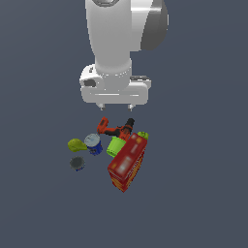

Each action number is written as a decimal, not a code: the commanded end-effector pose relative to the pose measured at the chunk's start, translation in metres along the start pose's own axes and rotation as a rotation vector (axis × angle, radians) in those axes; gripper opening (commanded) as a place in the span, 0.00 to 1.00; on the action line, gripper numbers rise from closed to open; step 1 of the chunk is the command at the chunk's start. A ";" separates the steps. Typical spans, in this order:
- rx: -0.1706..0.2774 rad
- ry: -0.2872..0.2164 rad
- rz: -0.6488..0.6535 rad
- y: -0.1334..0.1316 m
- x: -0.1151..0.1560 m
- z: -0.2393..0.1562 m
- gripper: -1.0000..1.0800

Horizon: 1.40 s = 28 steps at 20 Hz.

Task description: Pick up a designated object from a clutter of objects.

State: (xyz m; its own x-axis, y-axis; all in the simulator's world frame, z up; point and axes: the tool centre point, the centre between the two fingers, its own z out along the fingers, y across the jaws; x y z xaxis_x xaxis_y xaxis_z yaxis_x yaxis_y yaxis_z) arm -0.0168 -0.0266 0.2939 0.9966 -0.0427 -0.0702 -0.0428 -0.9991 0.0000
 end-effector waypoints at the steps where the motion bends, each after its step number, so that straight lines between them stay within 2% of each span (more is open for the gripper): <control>1: 0.000 0.001 0.000 0.000 0.000 0.000 0.96; 7: -0.005 0.002 -0.029 -0.002 0.001 0.006 0.96; 14: -0.023 0.005 -0.142 -0.011 0.003 0.029 0.96; 20: -0.044 0.010 -0.310 -0.026 0.003 0.063 0.96; 28: -0.067 0.016 -0.608 -0.053 -0.004 0.119 0.96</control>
State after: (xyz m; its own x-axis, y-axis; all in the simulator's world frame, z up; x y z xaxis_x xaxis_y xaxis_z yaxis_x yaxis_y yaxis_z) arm -0.0244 0.0213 0.1854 0.8720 0.4854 -0.0635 0.4877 -0.8726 0.0273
